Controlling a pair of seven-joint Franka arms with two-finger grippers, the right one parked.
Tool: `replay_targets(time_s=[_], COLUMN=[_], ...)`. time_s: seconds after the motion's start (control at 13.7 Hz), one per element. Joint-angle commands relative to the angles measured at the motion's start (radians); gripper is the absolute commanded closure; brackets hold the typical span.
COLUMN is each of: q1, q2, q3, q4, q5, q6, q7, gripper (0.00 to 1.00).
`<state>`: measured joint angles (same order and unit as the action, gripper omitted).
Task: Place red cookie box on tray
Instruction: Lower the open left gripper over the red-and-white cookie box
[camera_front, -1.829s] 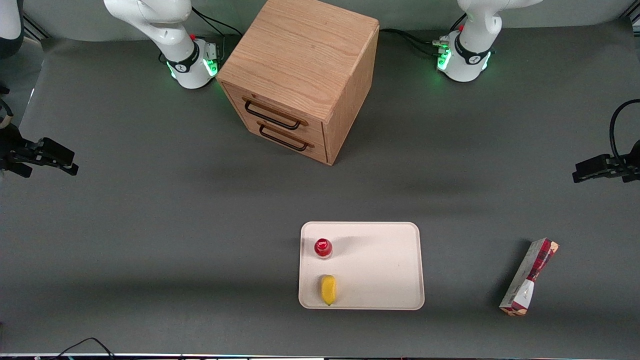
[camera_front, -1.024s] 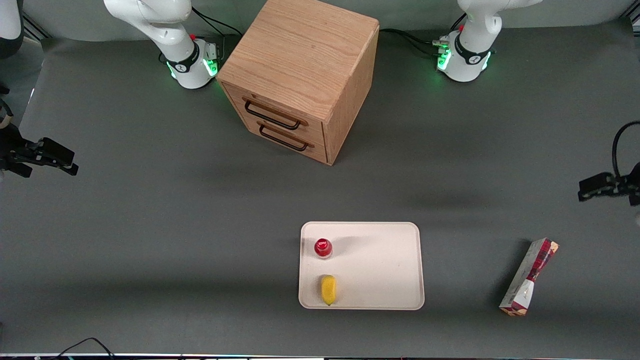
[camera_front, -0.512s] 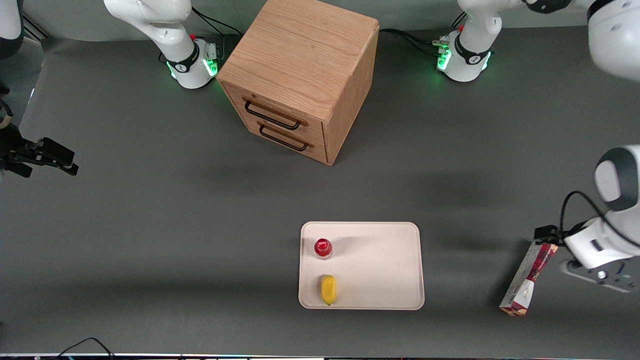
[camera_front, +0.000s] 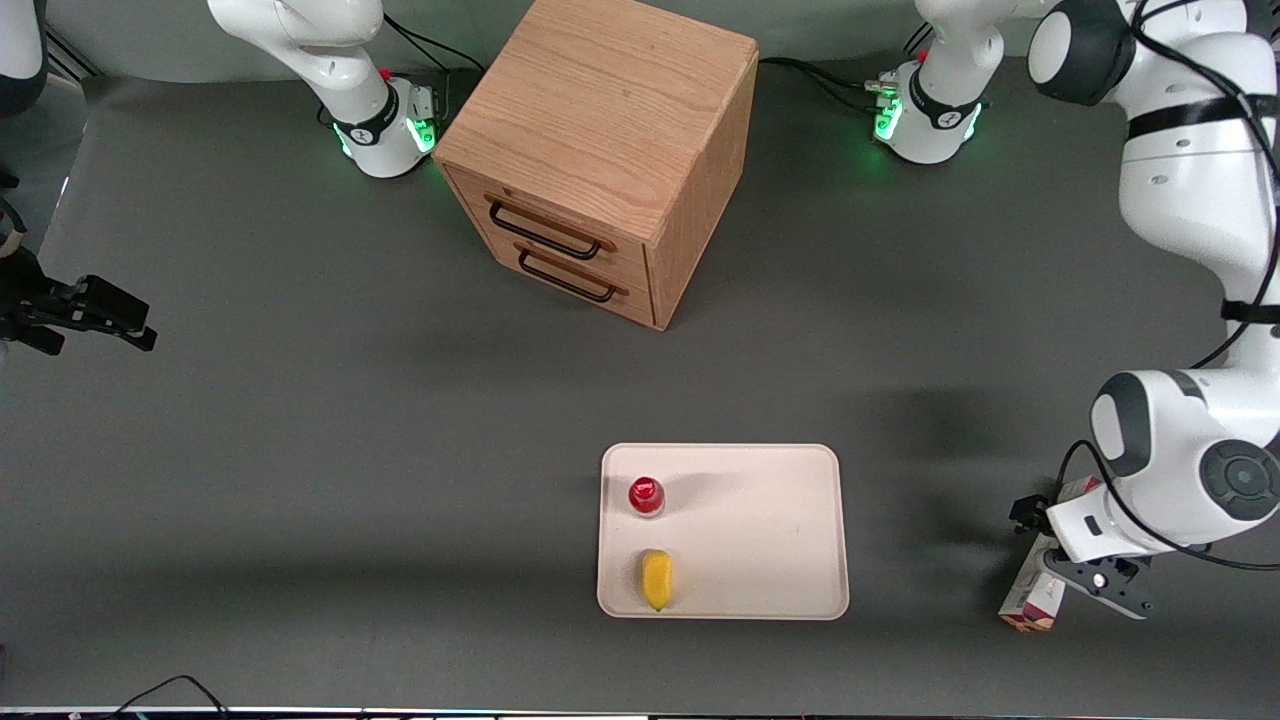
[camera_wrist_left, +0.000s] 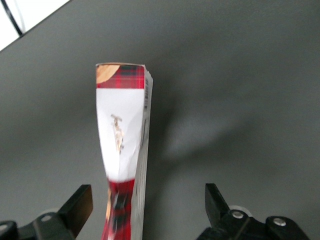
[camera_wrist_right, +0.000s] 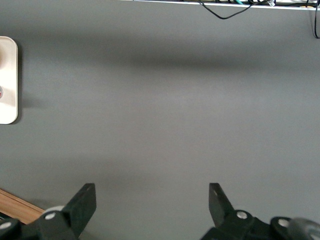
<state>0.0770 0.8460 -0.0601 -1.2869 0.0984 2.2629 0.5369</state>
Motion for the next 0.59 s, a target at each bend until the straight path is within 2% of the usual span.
replay_targets(time_s=[0.0,0.07,0.29,0.37,0.44,0.51], q1=[-0.002,0.001,-0.003,-0.005,-0.005,-0.005], q2=[0.047,0.053,0.053,0.054,0.056,0.062], q3=[0.01,0.011,0.011,0.011,0.013,0.013], q4=[0.017,0.017,0.017,0.017,0.017,0.018], q5=[0.007,0.009,0.036,0.055,0.061,0.061], q6=[0.064,0.096,0.101,0.101,0.102,0.103], q7=[0.06,0.064,0.06,0.057,0.058,0.058], gripper=[0.02,0.11,0.74,0.9,1.0,1.0])
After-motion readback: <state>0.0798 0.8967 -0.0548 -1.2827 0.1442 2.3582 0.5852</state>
